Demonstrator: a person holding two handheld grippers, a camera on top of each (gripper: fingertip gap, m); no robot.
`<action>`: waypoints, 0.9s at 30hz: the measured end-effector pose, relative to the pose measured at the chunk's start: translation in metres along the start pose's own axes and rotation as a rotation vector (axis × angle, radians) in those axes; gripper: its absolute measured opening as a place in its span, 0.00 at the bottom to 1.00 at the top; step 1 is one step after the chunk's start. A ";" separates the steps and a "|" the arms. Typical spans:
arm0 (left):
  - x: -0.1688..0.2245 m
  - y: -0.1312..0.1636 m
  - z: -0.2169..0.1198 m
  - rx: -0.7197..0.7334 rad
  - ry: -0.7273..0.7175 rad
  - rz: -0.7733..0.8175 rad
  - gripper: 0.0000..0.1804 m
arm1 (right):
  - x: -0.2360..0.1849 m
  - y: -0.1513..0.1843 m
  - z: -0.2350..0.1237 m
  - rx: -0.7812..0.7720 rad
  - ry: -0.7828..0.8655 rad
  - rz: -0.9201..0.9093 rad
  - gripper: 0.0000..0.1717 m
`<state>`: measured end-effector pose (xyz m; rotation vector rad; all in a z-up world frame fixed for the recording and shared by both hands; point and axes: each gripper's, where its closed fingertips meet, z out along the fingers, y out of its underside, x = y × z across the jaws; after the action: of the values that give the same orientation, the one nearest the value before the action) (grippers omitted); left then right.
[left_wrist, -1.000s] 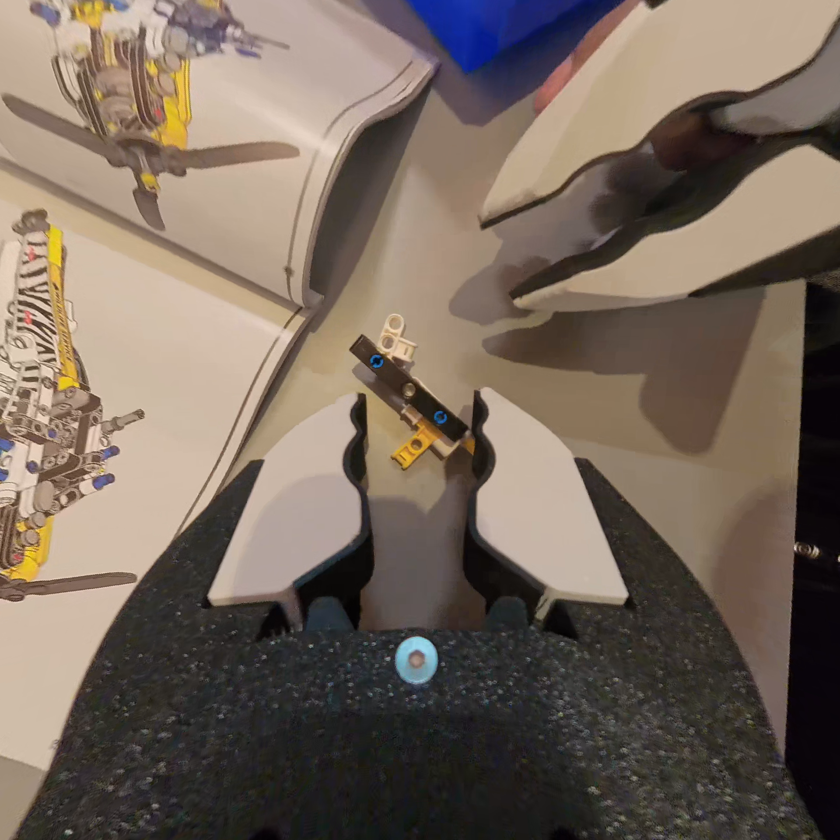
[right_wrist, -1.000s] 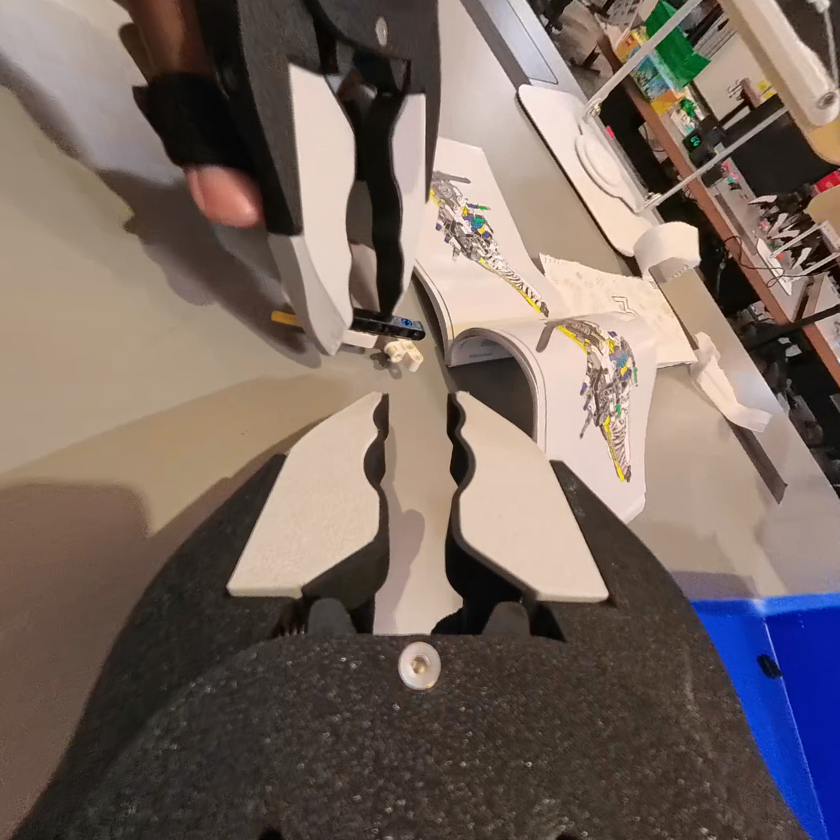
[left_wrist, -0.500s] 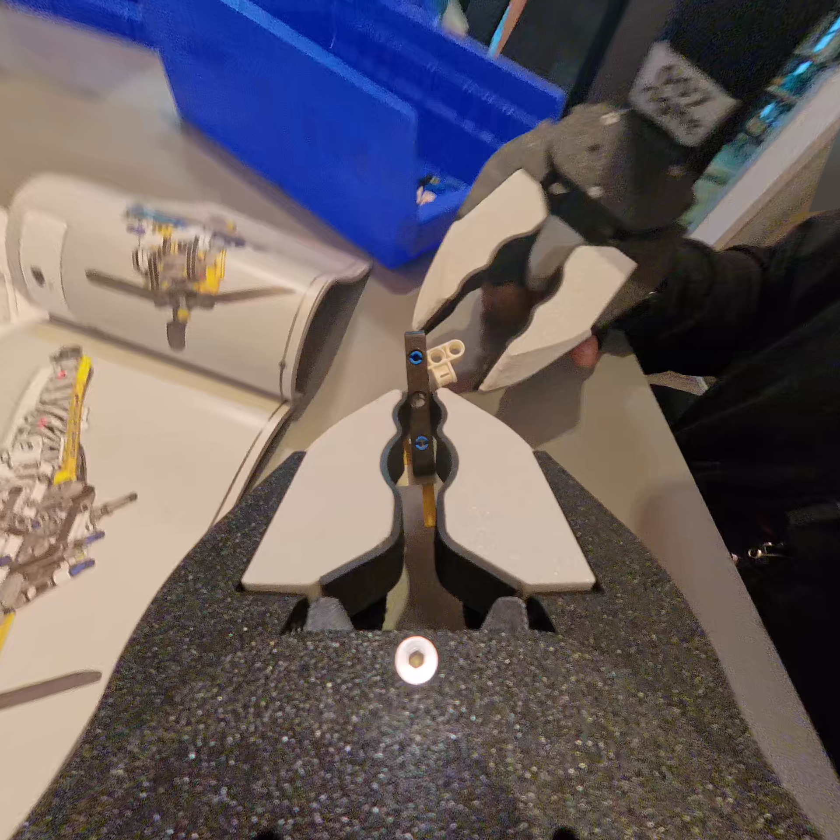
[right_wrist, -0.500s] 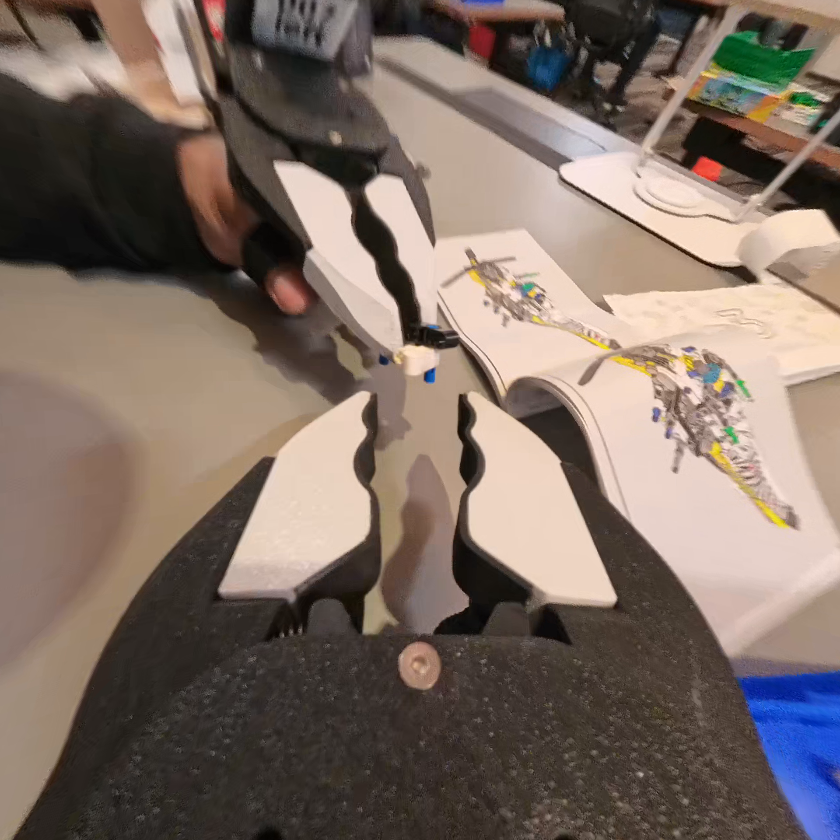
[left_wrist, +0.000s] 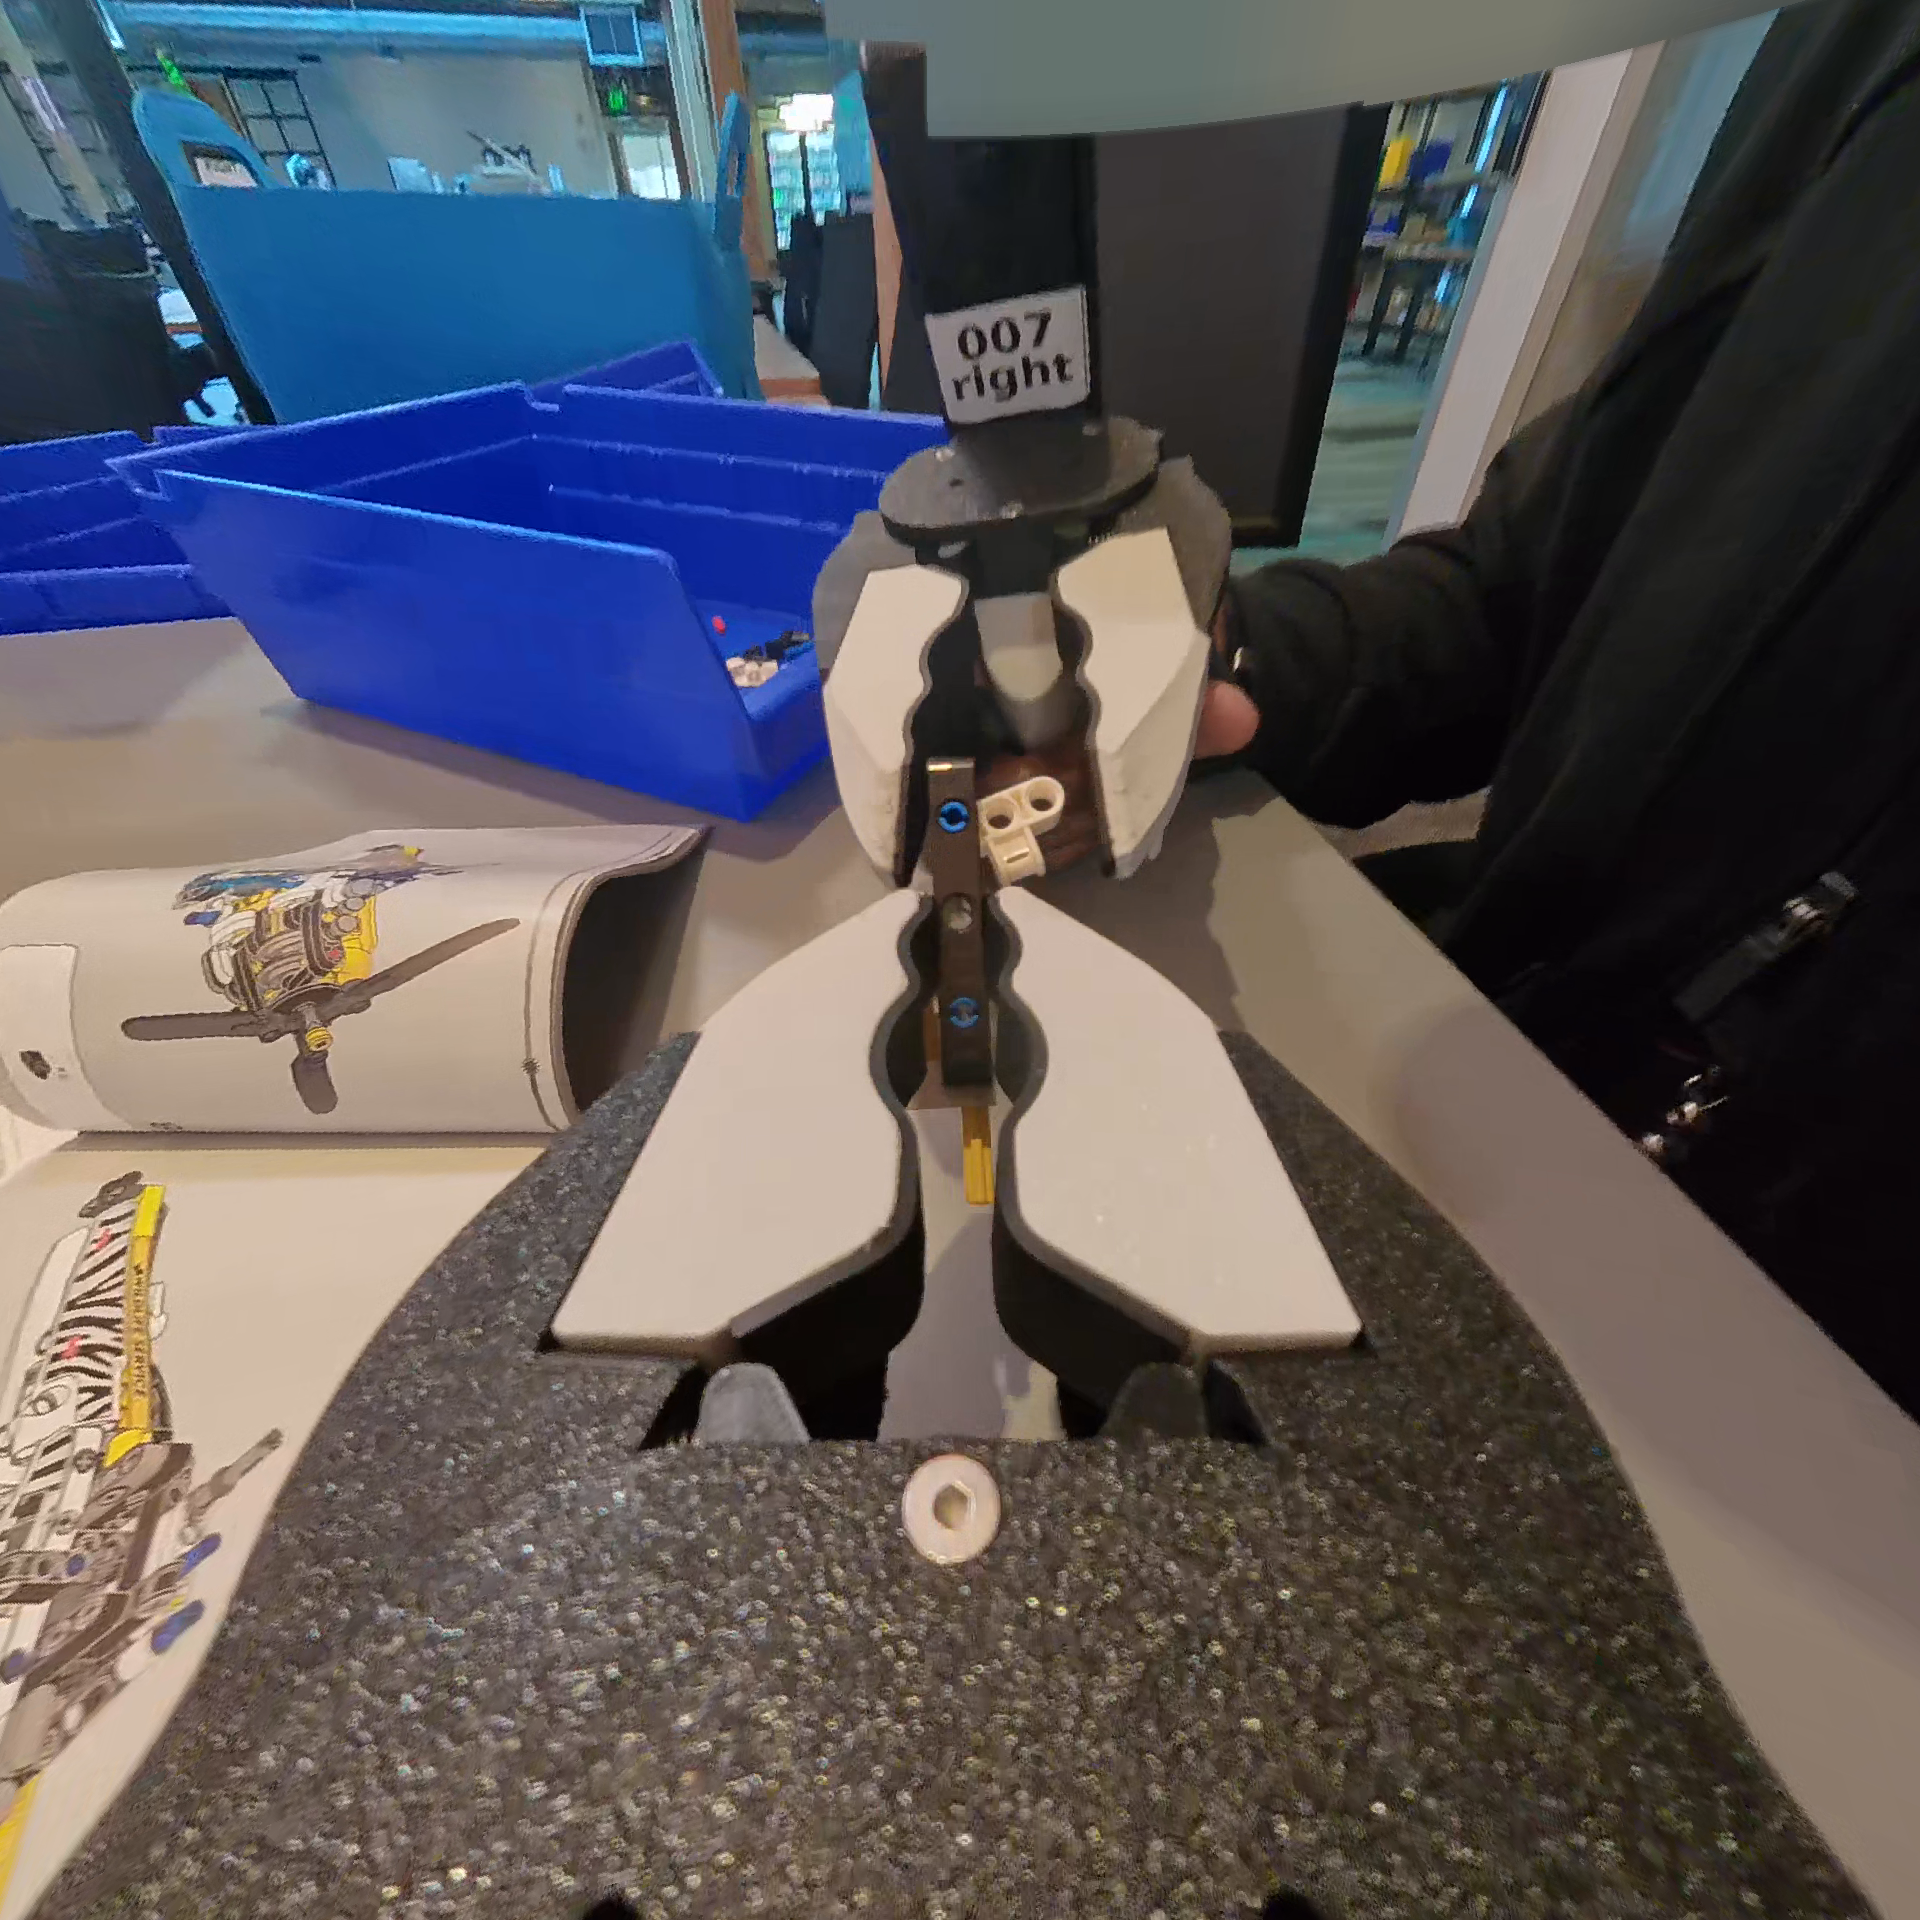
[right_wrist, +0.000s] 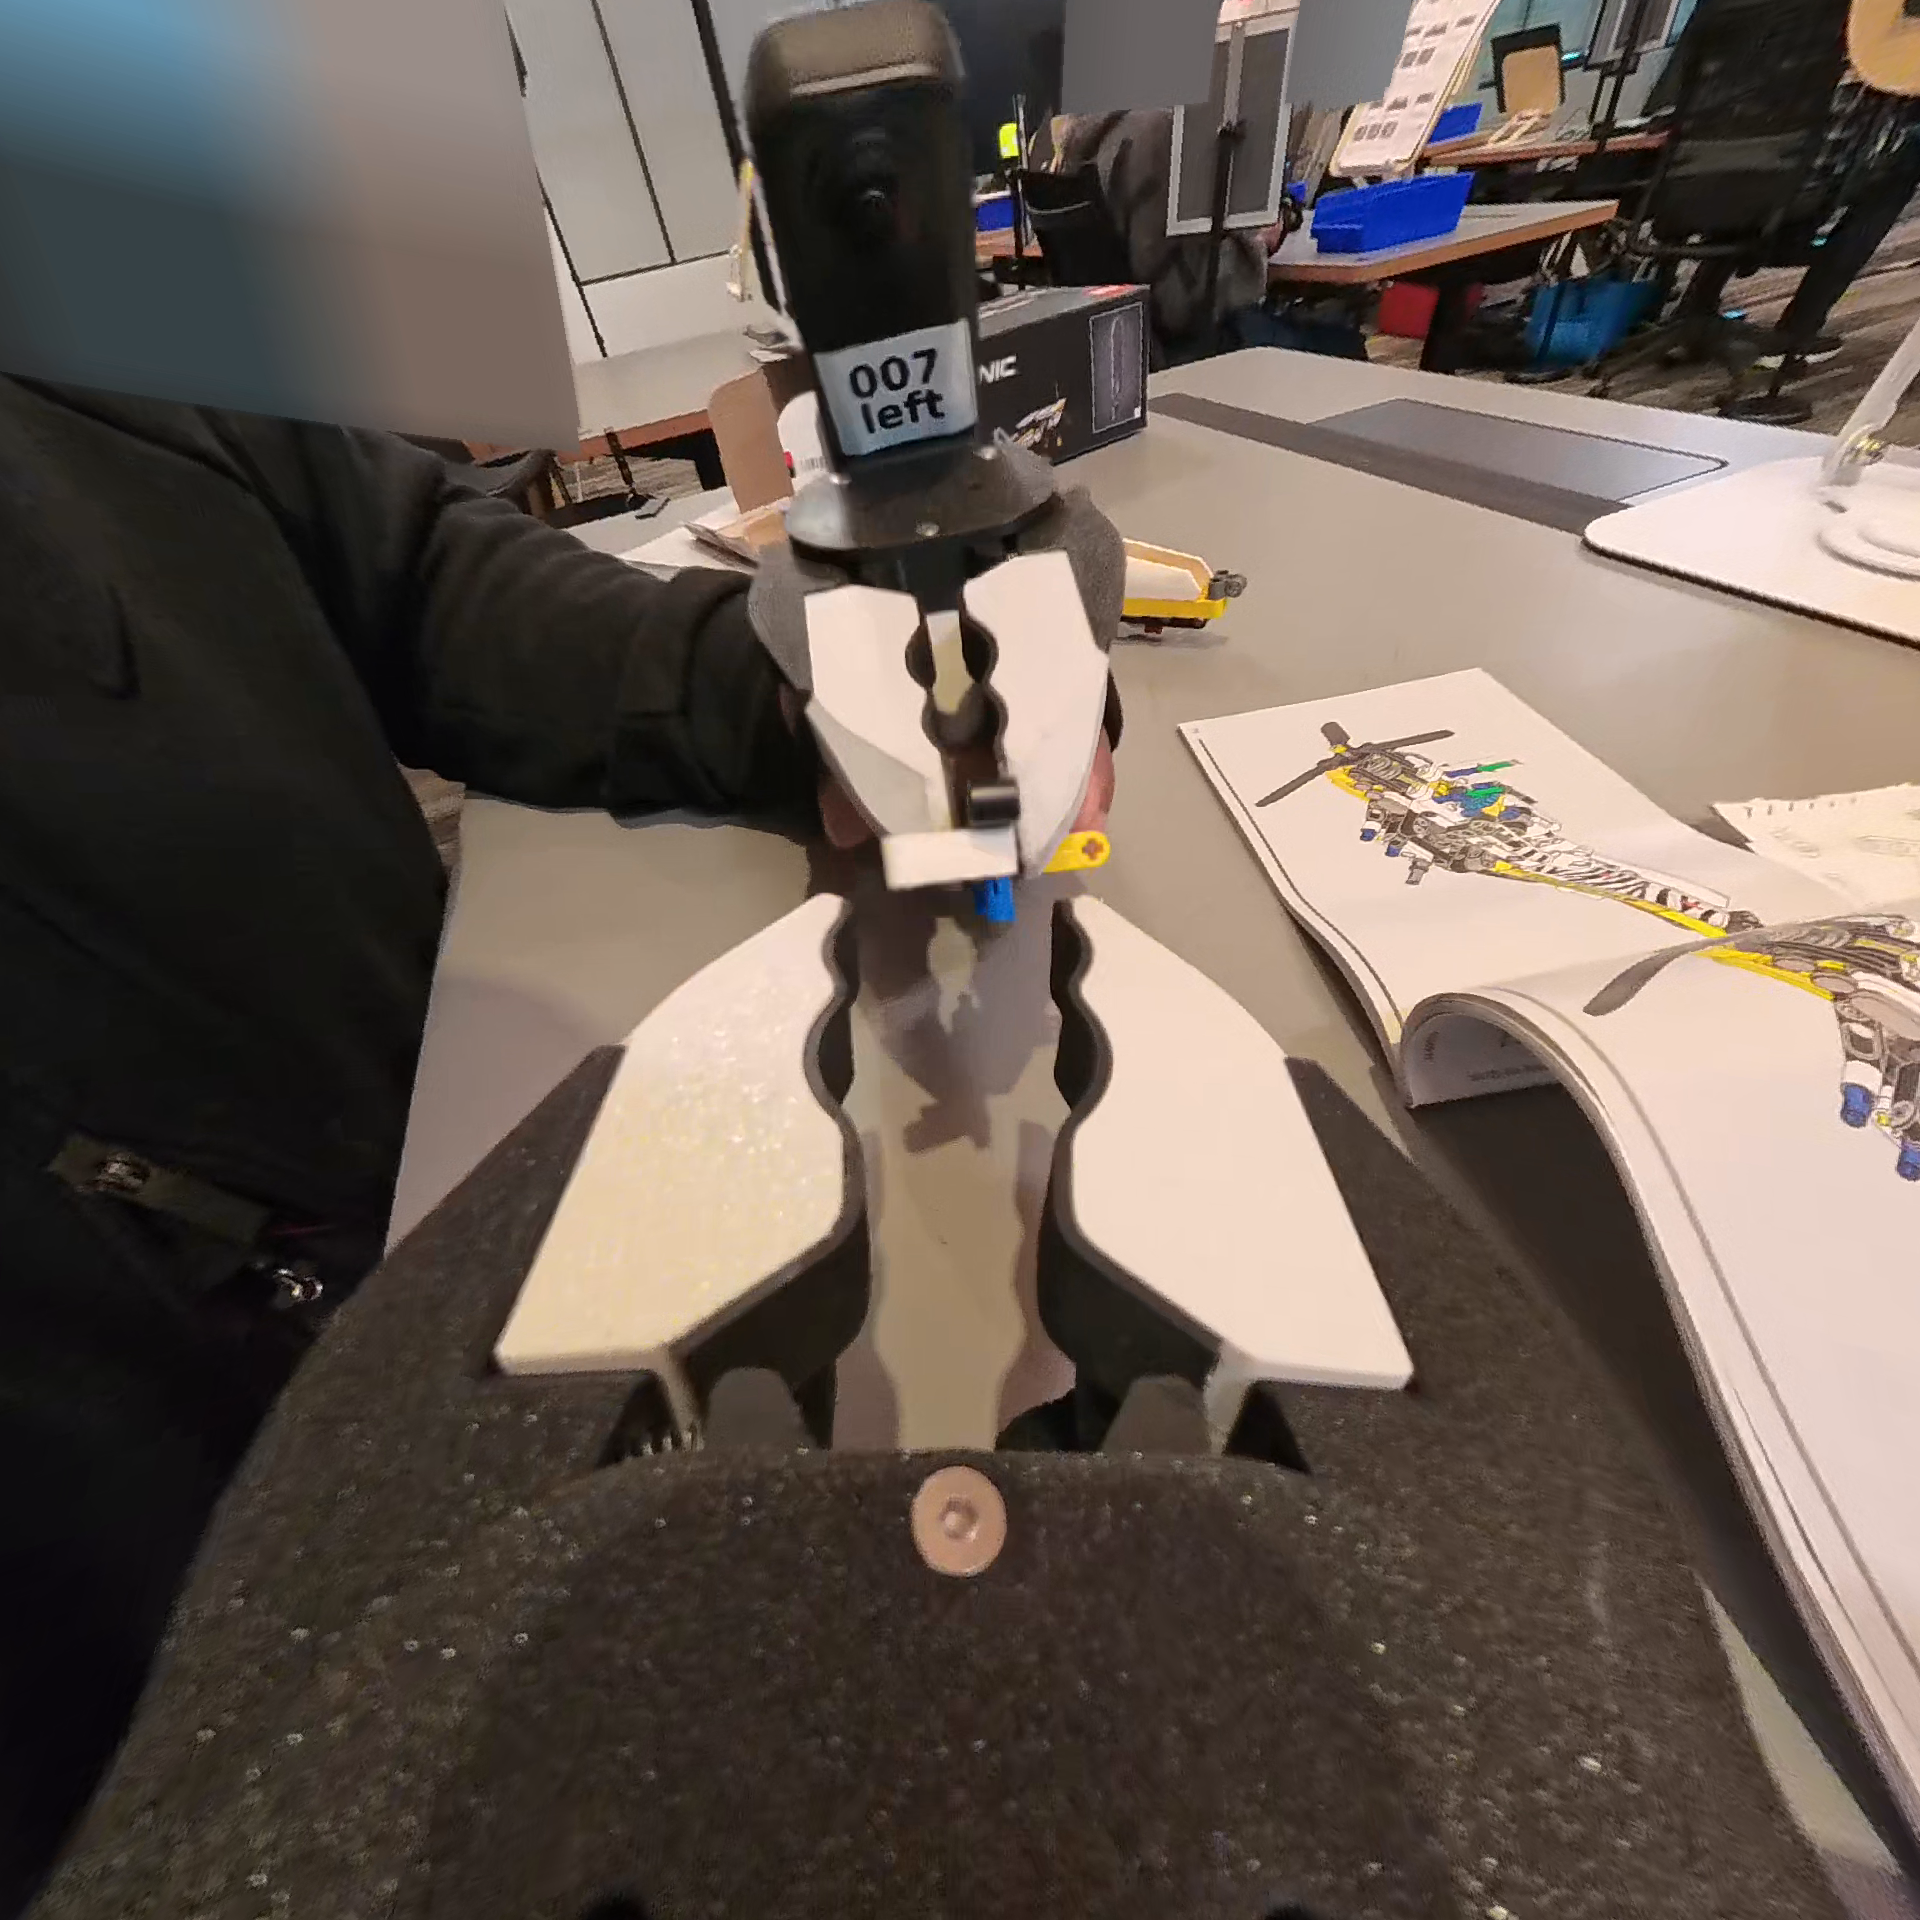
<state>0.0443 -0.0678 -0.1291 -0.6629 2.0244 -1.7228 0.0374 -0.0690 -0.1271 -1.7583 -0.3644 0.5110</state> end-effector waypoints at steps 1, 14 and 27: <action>0.000 -0.003 -0.002 0.026 0.010 -0.025 0.05 | -0.001 -0.001 0.000 0.007 -0.002 -0.003 0.19; 0.015 -0.008 -0.004 0.062 0.138 -0.099 0.05 | -0.005 -0.009 0.005 0.008 0.102 -0.191 0.03; -0.002 -0.025 -0.009 0.211 0.006 -0.329 0.05 | 0.010 -0.021 0.003 0.106 0.376 -0.133 0.02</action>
<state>0.0434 -0.0630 -0.1030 -0.9600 1.7775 -2.0882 0.0452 -0.0567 -0.1092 -1.6707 -0.1821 0.0973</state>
